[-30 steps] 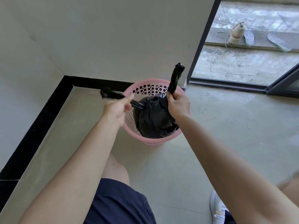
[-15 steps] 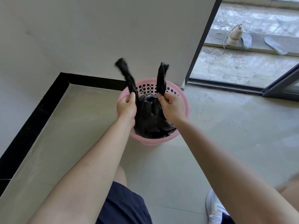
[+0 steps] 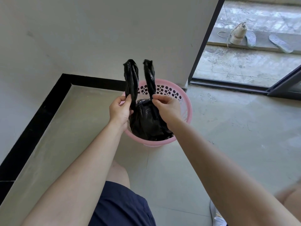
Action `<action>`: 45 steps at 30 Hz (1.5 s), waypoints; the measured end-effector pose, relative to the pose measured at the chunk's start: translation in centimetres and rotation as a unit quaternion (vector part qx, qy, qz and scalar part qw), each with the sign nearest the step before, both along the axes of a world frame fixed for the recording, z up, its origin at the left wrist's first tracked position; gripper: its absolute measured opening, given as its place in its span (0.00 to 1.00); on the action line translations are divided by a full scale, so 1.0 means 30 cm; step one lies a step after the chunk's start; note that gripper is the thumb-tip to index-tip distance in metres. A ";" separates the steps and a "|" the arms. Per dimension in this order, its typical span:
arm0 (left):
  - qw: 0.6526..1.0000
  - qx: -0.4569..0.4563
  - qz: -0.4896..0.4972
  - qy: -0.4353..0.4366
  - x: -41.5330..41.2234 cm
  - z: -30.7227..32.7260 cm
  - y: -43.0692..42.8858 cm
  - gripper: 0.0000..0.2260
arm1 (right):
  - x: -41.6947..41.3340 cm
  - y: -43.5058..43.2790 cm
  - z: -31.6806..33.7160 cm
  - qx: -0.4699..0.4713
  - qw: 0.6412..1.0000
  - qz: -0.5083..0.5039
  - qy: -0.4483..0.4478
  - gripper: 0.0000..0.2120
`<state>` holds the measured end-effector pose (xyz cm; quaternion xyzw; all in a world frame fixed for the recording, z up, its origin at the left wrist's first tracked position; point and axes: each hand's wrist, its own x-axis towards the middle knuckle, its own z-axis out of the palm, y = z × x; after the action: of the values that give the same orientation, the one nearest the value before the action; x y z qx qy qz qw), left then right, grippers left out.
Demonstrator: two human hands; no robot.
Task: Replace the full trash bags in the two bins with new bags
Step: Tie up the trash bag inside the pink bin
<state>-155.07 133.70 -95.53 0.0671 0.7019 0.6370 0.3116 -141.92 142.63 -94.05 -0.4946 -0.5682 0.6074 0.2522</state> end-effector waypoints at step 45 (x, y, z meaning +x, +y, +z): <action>0.967 0.109 -0.194 -0.124 0.021 0.062 0.000 0.07 | 0.033 0.032 0.093 -0.054 0.984 0.107 -0.133 0.35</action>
<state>-154.44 133.70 -93.67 0.1558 0.5575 0.6404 0.5047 -140.94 143.60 -91.27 -0.5201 -0.6127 0.5895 0.0812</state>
